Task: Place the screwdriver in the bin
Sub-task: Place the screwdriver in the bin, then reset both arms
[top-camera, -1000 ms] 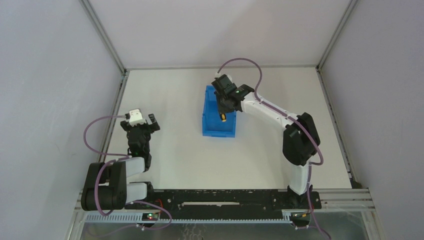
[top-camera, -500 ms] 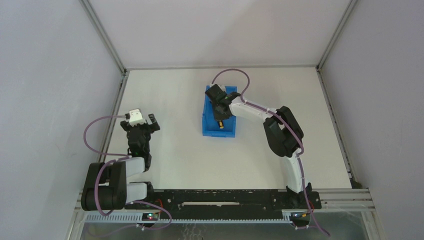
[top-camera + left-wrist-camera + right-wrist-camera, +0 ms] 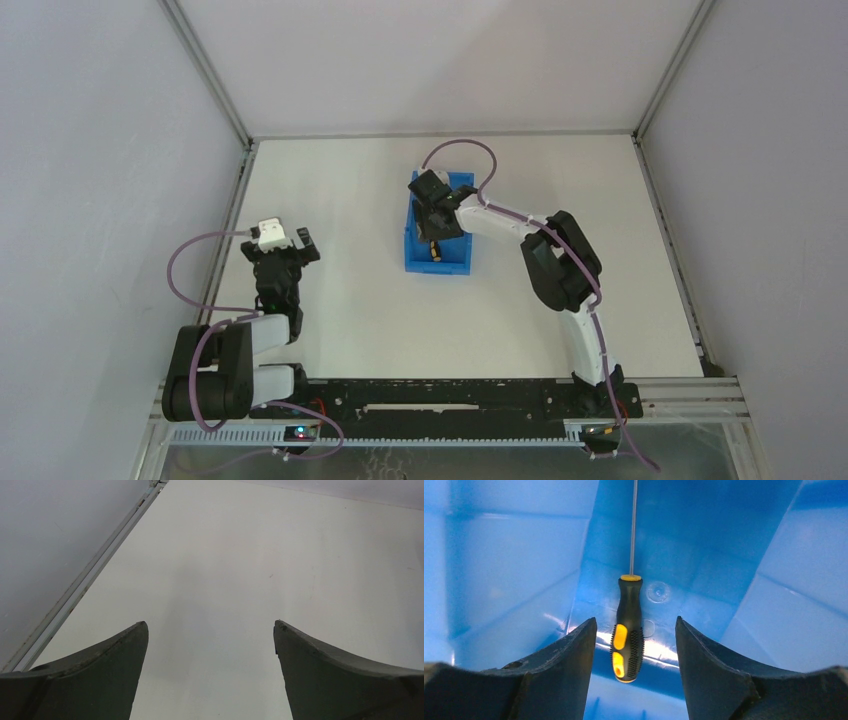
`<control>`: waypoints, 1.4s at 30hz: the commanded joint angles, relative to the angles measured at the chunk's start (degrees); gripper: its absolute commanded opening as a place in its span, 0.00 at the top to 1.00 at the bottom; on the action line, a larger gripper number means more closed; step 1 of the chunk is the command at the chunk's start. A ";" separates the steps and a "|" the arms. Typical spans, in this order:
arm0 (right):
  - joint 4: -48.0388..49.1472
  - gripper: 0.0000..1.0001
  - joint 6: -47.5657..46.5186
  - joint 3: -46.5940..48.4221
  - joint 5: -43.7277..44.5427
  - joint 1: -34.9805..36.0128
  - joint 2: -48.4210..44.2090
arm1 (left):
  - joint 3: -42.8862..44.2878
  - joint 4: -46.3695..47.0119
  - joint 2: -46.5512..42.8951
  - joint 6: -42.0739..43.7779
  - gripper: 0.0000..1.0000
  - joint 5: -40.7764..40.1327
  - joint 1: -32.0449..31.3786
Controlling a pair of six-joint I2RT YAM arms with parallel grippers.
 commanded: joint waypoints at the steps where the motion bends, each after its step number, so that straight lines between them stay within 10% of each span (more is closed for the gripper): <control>1: 1.02 0.33 0.14 0.39 1.71 0.41 -4.65 | 1.58 1.96 -0.41 1.12 0.00 -0.68 0.30; 30: -16.33 0.29 -7.17 24.77 5.91 1.89 -17.21 | 1.54 1.98 -0.35 1.12 0.00 -0.65 0.31; 35: -16.94 0.02 -8.09 25.42 7.36 1.99 -19.21 | 1.56 1.94 -0.36 1.12 0.00 -0.73 0.30; 42: -17.23 0.00 -9.73 22.69 8.92 -0.82 -22.08 | 1.49 1.99 -0.36 1.12 0.00 -0.65 0.35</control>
